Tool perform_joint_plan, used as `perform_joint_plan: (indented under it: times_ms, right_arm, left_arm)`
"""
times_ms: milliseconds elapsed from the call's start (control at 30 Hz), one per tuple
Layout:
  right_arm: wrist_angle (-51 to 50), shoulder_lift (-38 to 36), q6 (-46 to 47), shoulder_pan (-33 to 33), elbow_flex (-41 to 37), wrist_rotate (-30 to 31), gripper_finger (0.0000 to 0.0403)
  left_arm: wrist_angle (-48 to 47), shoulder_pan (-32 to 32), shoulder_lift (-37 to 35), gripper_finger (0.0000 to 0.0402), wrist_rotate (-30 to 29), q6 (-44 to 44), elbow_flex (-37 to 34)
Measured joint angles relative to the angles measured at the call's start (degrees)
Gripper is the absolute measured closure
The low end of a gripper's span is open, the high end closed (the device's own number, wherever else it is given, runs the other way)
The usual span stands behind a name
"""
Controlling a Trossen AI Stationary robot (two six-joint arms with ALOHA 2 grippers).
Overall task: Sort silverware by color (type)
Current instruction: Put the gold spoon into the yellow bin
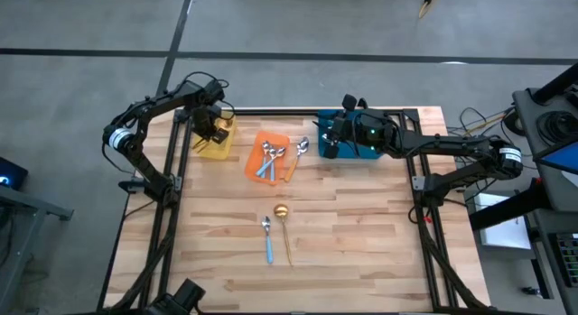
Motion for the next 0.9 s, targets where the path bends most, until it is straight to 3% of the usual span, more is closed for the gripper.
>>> perform_joint_plan:
  times_ms: [900]
  right_arm:
    - [-0.3, 0.0, -0.3, 0.0, 0.0, 0.0, 0.033]
  left_arm:
    - [0.4, 0.0, 1.1, 0.039, -0.1, -0.9, 0.0]
